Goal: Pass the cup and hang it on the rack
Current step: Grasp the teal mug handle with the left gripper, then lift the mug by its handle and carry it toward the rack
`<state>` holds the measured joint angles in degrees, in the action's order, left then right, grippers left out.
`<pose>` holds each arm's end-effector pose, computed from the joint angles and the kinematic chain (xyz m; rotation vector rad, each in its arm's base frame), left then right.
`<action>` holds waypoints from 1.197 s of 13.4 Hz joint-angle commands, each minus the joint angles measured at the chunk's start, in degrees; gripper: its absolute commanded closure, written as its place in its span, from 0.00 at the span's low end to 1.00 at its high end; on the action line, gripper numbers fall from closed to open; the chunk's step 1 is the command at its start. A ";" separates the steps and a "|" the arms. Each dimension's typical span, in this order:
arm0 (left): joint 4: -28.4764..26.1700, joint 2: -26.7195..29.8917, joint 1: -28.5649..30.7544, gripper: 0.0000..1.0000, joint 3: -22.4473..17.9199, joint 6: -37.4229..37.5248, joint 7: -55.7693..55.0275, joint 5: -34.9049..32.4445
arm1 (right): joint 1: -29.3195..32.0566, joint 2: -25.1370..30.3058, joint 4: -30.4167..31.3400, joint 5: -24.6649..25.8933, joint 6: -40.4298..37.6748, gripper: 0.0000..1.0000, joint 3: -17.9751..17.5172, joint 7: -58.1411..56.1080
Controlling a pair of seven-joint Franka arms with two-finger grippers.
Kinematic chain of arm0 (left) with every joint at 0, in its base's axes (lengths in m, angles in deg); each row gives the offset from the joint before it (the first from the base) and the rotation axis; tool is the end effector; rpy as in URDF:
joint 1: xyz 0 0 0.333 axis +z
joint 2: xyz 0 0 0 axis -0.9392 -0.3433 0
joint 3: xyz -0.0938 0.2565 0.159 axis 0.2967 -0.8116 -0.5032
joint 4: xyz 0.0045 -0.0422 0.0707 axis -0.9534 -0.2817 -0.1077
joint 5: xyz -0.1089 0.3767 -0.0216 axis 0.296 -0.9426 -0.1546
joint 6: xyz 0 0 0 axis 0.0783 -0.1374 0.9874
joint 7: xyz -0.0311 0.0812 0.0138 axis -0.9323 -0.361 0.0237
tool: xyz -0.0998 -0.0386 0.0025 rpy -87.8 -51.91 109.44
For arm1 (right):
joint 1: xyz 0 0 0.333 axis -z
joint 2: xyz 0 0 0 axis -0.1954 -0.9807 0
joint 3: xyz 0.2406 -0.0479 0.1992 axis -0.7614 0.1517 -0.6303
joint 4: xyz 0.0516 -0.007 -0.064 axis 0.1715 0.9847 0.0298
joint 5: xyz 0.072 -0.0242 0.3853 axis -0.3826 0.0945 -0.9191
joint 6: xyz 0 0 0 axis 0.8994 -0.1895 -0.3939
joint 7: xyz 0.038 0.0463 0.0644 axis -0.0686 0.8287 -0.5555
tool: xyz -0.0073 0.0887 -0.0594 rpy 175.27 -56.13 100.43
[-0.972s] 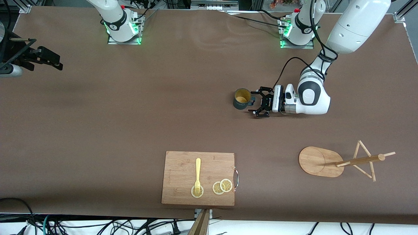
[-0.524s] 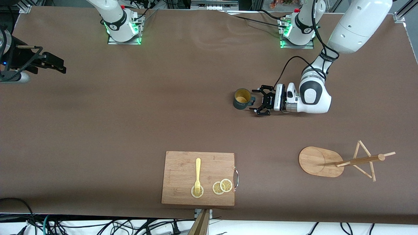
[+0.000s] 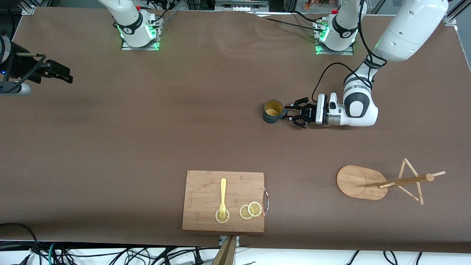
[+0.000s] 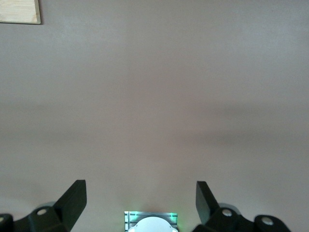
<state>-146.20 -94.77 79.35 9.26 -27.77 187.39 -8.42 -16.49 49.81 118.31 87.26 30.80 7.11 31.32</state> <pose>0.4821 -0.1310 0.1125 1.4250 -1.3931 0.8028 0.5453 0.0039 0.5994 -3.1305 -0.0119 0.2414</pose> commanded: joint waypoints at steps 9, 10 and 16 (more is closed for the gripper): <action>0.55 2.89 6.56 0.99 0.11 12.86 -11.62 0.00 | 0.21 -0.38 -1.78 0.30 -0.32 0.00 -0.87 0.20; 0.90 3.33 7.87 0.99 -0.07 14.78 -14.87 -2.01 | 0.21 -0.38 -1.78 0.30 -0.23 0.00 -0.95 0.20; 11.16 6.85 19.82 0.99 -0.16 24.19 -41.40 -14.31 | 0.03 -0.29 -1.78 0.30 0.56 0.00 -1.22 0.21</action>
<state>-138.85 -88.63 96.58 8.62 -6.42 153.80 -18.80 -16.64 49.81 117.68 87.25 31.24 6.14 31.33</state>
